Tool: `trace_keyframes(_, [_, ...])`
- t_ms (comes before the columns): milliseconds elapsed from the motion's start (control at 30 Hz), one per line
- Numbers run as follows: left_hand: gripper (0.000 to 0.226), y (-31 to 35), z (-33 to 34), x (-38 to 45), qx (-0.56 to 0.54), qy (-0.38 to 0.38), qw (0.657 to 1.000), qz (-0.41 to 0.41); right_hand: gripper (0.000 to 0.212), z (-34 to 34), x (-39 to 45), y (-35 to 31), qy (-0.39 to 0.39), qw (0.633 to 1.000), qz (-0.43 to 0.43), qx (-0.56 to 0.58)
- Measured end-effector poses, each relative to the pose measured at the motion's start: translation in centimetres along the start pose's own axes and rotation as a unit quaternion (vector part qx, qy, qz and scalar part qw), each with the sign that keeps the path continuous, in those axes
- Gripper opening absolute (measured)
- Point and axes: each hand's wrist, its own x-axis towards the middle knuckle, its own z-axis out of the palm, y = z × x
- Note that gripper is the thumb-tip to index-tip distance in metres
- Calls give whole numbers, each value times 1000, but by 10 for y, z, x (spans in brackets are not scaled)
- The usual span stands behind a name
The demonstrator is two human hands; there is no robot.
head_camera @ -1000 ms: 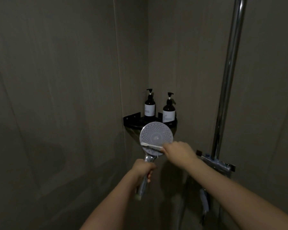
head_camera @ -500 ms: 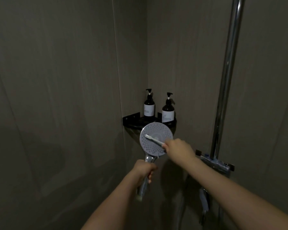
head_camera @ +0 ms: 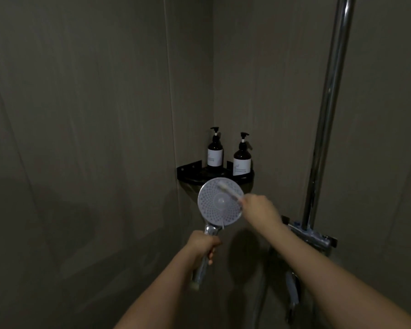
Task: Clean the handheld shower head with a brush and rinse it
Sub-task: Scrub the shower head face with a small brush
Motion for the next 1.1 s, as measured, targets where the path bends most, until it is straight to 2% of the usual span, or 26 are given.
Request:
trace_keyframes(33, [31,-1,-1,0,0,0,1000,0,33,-4,1,4,22,1000,6,10])
trace_keyframes(133, [29,1,-4,1,-5,3,1000,0,32,2,-7,4,-31,999,10,25])
trace_keyframes(267, [29,8,-1,0,-9,-5,1000,9,34,5,-8,7,26,999,13,24])
trace_keyframes(400, [31,13,1,-1,-26,-10,1000,15,31,7,-13,7,-8,999,1,32])
trace_keyframes(500, [32,12,1,0,-33,-12,999,18,31,-3,-7,16,50,999,15,14])
trace_keyframes(600, [33,10,-1,1,-40,-6,999,18,30,4,-11,15,-21,999,25,19])
trace_keyframes(633, [33,8,-2,1,-41,-7,999,16,31,5,-12,17,-24,999,20,7])
trace_keyframes(733, [32,2,-2,0,-41,-17,999,10,34,-3,-7,24,38,999,18,-2])
trace_keyframes(867, [33,-3,0,-1,-43,-20,999,8,33,6,-16,18,-22,1000,-4,-4])
trace_keyframes(967, [33,3,2,-1,-48,-29,998,11,36,-2,-12,25,39,999,1,-35])
trace_keyframes(1100, [33,11,0,0,-56,-24,998,18,33,5,-20,18,-11,1000,-18,-21])
